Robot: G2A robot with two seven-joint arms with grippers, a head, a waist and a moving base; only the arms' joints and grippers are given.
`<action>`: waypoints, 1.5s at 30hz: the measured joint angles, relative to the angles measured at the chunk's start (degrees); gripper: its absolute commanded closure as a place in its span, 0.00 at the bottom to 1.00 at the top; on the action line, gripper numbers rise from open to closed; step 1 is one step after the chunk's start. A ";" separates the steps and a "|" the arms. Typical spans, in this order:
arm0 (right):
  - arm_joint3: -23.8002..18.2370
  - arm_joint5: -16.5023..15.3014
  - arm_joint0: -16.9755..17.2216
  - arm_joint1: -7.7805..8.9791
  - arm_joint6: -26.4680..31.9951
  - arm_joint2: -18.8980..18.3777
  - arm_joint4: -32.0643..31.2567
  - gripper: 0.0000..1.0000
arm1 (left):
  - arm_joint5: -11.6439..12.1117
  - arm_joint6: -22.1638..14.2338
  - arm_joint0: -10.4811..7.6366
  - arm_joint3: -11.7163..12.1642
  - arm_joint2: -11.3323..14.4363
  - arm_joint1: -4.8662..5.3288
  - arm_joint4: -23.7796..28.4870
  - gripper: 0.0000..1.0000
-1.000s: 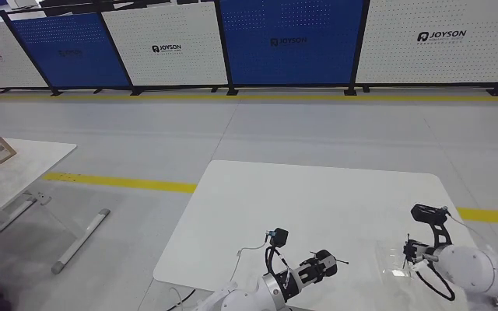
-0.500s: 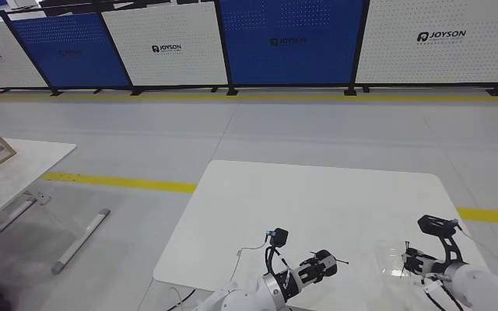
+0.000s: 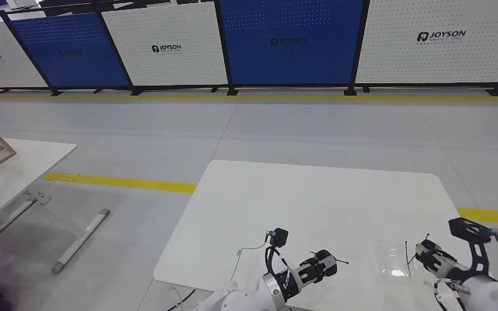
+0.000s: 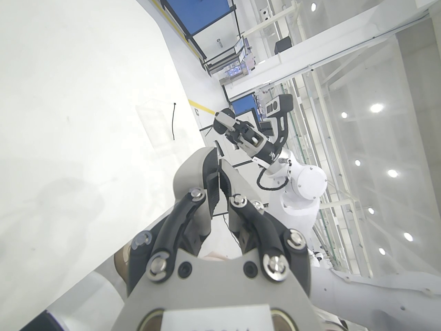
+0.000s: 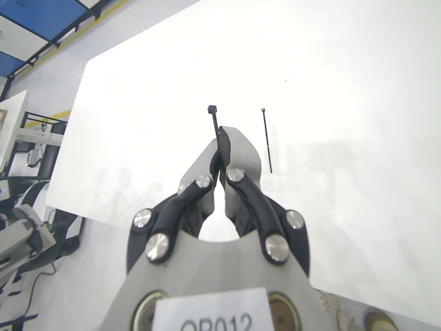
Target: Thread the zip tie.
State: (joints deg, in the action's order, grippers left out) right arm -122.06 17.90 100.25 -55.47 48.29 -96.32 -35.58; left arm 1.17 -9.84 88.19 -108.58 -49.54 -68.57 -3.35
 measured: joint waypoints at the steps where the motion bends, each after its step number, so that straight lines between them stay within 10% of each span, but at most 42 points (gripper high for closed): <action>1: -0.17 0.08 0.37 -0.01 -0.17 -0.02 -0.09 1.00 | 0.00 0.00 0.00 0.00 0.00 0.00 0.00 1.00; 12: -0.06 0.42 0.37 -0.17 -1.46 0.27 -0.32 1.00 | 0.00 0.00 0.00 0.00 0.00 0.00 0.00 1.00; 23: -1.42 1.58 10.94 -4.22 -34.51 1.46 8.66 1.00 | 0.00 0.00 0.00 0.00 0.00 0.00 0.00 1.00; 41: -1.51 1.22 11.06 -4.44 -35.46 1.70 8.85 1.00 | 0.00 0.00 0.00 0.00 0.00 0.00 0.00 1.00; 45: -1.82 -1.75 12.12 -5.47 -45.11 1.91 12.91 1.00 | 0.00 0.00 0.00 0.00 0.00 0.00 0.00 1.00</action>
State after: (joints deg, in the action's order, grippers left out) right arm -123.88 16.15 112.37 -60.94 3.18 -94.41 -22.67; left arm 1.17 -9.84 88.19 -108.58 -49.54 -68.57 -3.35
